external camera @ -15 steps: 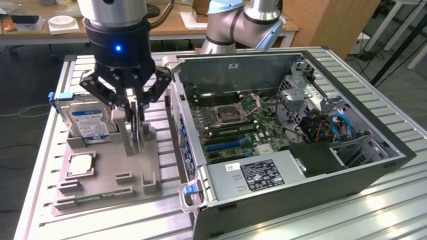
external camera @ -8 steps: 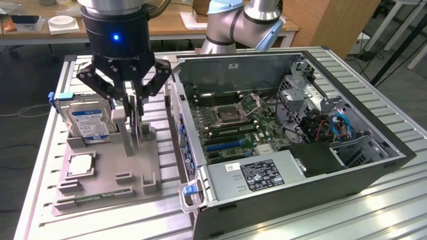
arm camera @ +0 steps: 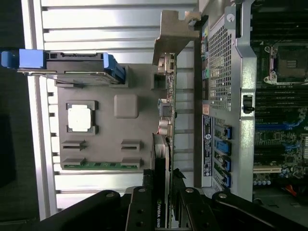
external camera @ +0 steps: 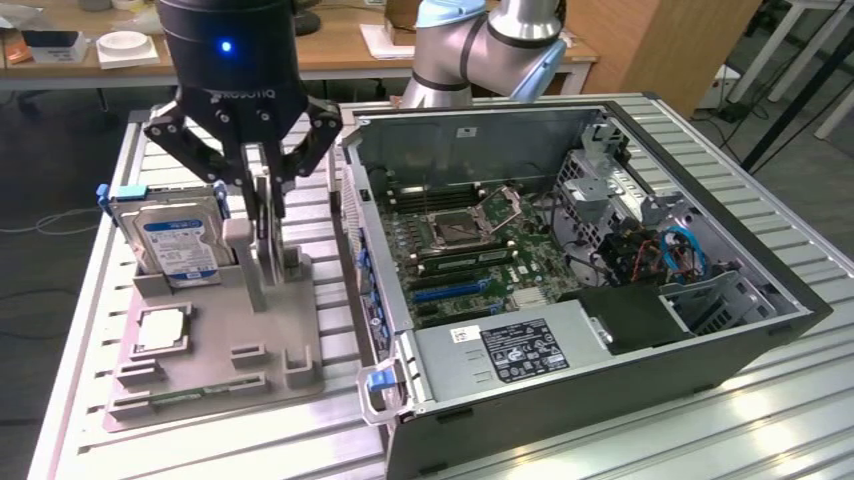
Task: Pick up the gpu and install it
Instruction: 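Pick up the gpu and move the gpu toward the slot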
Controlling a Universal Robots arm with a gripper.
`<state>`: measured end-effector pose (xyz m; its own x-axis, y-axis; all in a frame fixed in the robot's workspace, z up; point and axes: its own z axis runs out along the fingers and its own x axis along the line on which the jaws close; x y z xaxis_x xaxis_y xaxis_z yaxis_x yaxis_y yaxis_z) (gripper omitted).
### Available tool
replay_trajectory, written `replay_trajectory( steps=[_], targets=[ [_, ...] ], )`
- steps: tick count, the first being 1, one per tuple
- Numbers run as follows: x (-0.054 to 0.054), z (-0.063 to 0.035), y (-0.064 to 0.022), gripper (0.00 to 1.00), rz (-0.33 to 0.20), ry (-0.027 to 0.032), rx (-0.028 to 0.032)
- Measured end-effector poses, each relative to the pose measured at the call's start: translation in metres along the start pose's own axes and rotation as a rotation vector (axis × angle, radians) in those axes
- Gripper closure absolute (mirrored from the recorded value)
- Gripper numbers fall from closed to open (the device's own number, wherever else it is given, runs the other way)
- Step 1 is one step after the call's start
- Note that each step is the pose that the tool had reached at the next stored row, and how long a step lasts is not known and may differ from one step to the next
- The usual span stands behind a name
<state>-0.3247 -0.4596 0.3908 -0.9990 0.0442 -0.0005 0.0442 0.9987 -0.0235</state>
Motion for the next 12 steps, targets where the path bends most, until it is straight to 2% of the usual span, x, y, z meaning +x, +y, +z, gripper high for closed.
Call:
replay_trajectory(
  steps=[8, 12],
  targets=[
    [0.000, -0.0176, -0.0004, 0.74, 0.000, 0.0001, 0.0001],
    [0.000, -0.0230, -0.0005, 0.74, 0.000, -0.0001, -0.0001]
  ],
)
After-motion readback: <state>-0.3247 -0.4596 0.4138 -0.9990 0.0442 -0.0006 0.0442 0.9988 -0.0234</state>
